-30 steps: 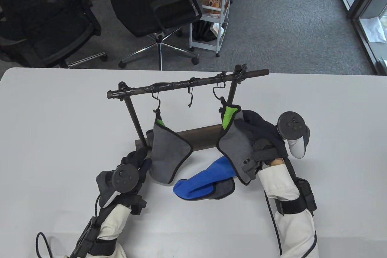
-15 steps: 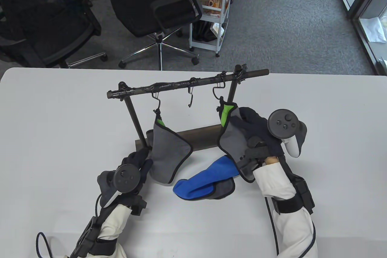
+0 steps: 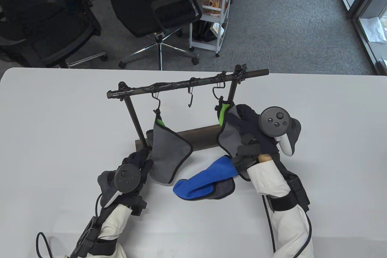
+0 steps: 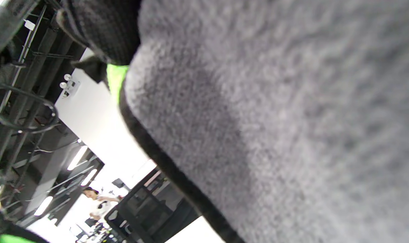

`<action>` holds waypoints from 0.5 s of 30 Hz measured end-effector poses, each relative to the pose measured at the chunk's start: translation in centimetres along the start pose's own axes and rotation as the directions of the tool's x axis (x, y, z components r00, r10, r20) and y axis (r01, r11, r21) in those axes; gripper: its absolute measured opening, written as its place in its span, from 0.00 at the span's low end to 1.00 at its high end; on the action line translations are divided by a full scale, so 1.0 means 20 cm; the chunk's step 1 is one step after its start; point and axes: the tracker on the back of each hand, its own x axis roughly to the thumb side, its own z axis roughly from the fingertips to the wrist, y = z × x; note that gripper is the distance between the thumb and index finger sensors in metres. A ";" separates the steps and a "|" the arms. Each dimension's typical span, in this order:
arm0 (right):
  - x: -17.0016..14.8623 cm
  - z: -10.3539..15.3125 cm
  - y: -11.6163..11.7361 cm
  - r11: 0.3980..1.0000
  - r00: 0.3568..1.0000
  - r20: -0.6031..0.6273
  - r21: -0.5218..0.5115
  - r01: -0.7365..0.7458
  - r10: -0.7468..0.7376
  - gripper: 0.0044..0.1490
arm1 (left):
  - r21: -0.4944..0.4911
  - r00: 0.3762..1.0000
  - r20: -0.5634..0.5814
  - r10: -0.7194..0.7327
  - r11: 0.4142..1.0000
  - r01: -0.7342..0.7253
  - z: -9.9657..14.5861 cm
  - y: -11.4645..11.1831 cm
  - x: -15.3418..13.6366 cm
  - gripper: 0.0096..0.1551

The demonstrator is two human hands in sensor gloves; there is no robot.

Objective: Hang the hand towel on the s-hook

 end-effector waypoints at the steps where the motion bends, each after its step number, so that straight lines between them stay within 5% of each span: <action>1: 0.02 0.00 0.00 1.000 1.000 -0.011 -0.013 -0.026 0.025 0.23 | 0.000 1.000 0.000 0.000 1.000 0.000 0.00 0.00 0.00 0.29; 15: 0.13 -0.04 0.03 0.971 0.976 -0.092 -0.117 -0.210 0.199 0.22 | 0.000 1.000 0.000 0.000 1.000 0.000 0.00 0.00 0.00 0.29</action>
